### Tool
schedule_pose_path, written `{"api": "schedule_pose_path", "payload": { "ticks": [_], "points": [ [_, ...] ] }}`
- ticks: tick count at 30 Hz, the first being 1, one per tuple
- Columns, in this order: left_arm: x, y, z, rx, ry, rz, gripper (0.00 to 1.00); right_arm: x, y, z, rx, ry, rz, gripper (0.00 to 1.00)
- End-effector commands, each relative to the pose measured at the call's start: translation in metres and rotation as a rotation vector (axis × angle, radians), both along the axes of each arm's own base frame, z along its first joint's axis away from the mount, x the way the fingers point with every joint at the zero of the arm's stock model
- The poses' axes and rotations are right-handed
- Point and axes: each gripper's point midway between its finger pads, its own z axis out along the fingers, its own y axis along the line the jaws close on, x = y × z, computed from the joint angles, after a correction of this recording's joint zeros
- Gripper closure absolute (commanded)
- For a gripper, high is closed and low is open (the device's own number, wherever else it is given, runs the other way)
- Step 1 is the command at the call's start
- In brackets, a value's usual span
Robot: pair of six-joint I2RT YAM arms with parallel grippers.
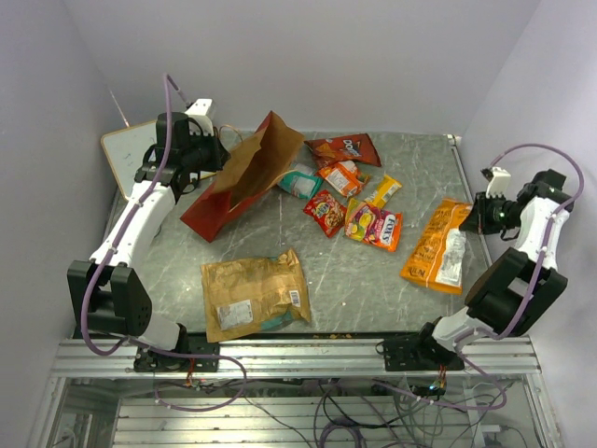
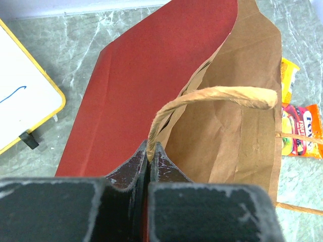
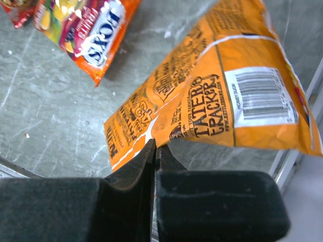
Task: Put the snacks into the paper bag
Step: Pick up the snack from the center of the board, then place the snack in the paper bag.
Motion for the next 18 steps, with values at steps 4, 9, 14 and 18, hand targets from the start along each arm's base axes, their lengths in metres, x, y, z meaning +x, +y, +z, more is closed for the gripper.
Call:
{"api": "schedule_pose_path", "payload": {
  "ticks": [4,9,14,18],
  "points": [
    [-0.001,0.0,0.007,0.023,-0.034,-0.017,0.93,0.024,0.032,0.083,0.054,-0.187,0.102,1.0],
    [0.001,0.001,0.007,0.026,-0.041,-0.001,0.93,0.05,0.075,0.143,0.088,-0.296,0.143,1.0],
    [0.003,0.002,0.009,0.046,-0.052,0.018,0.93,0.074,0.133,0.202,0.162,-0.42,0.178,1.0],
    [0.005,0.002,0.011,0.048,-0.075,0.039,0.93,0.085,0.174,0.242,0.27,-0.494,0.216,1.0]
  ]
}}
